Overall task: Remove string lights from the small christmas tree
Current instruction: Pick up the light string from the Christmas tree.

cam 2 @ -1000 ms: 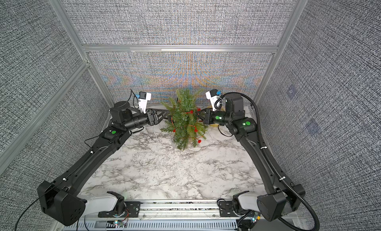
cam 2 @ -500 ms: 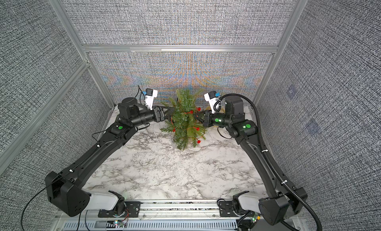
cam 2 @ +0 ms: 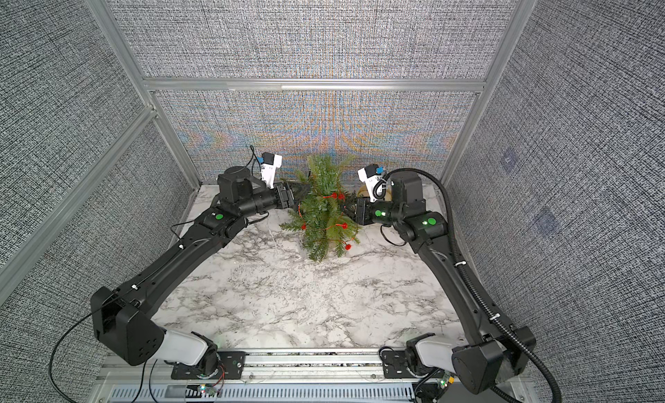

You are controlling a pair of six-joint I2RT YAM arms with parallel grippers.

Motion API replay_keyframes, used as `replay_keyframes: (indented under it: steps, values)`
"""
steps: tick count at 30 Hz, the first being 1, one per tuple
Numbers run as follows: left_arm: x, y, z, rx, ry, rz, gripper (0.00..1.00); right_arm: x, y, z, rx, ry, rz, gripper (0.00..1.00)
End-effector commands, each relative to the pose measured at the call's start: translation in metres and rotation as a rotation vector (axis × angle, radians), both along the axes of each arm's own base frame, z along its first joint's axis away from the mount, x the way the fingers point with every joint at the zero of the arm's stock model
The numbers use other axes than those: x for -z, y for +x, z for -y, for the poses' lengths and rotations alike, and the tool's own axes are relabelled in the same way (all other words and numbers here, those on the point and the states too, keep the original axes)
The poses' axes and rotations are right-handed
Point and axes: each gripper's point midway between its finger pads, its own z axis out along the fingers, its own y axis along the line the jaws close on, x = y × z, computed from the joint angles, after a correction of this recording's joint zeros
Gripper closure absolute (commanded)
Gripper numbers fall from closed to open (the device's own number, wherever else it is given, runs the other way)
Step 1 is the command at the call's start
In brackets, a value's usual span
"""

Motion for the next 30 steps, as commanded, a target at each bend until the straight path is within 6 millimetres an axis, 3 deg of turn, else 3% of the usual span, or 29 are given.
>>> replay_keyframes:
  steps: [1, 8, 15, 23, 30]
  values:
    - [-0.001, 0.012, -0.003, -0.072, -0.004, -0.031, 0.49, 0.003, 0.000, 0.007, 0.029, -0.042, 0.005, 0.65]
    - [0.001, 0.014, 0.012, -0.102, -0.025, -0.108, 0.52, 0.000, 0.002, 0.019, 0.073, -0.126, 0.041, 0.58]
    - [0.012, 0.019, 0.032, -0.102, 0.006, -0.165, 0.47, 0.017, 0.006, 0.024, 0.080, -0.200, 0.030, 0.56]
    - [0.017, 0.025, 0.044, -0.119, 0.025, -0.185, 0.69, 0.016, 0.003, 0.023, 0.070, -0.194, 0.045, 0.56]
    - [0.017, 0.024, 0.046, -0.133, 0.027, -0.188, 0.84, 0.006, -0.003, 0.023, 0.061, -0.176, 0.077, 0.47]
